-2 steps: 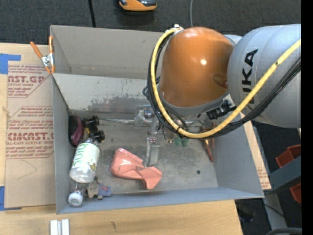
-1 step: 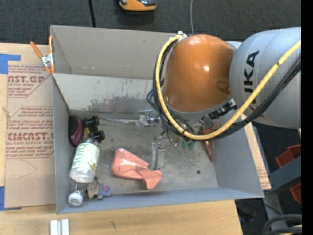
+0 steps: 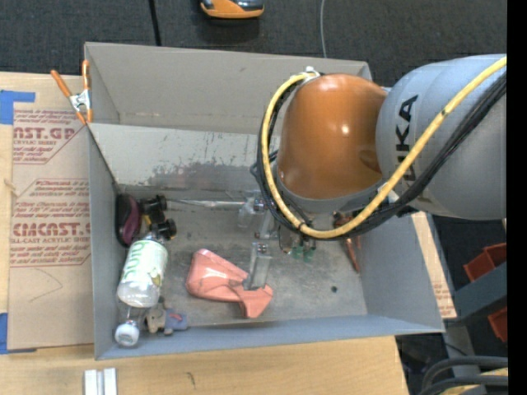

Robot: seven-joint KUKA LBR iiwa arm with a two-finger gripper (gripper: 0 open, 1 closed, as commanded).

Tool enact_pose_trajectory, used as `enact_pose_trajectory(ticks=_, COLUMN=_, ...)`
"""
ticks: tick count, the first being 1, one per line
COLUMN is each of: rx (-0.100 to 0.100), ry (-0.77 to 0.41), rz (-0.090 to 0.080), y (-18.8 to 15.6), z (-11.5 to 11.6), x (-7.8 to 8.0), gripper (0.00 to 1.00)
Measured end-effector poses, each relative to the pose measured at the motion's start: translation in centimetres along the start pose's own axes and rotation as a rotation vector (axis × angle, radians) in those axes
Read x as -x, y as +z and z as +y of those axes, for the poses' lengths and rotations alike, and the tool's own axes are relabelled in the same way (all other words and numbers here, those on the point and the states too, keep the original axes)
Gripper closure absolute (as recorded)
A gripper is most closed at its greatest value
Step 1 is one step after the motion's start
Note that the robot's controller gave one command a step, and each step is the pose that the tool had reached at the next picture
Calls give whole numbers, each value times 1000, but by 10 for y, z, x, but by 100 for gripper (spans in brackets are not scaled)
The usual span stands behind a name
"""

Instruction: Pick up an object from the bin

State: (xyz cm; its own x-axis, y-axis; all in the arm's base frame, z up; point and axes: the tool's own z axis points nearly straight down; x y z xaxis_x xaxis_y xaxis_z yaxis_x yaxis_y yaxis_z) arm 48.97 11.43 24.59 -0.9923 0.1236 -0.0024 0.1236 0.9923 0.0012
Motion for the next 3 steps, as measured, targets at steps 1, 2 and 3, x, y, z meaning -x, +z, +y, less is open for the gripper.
enact_pose_trajectory(ticks=1, rx=-1, ry=-138, rz=1, y=28, z=-12, x=2, gripper=0)
enact_pose_trajectory(ticks=2, rx=0, ry=-317, rz=2, y=48, z=-13, x=2, gripper=0)
enact_pose_trajectory(ticks=3, rx=0, ry=-72, rz=2, y=72, z=-11, x=-1, gripper=0)
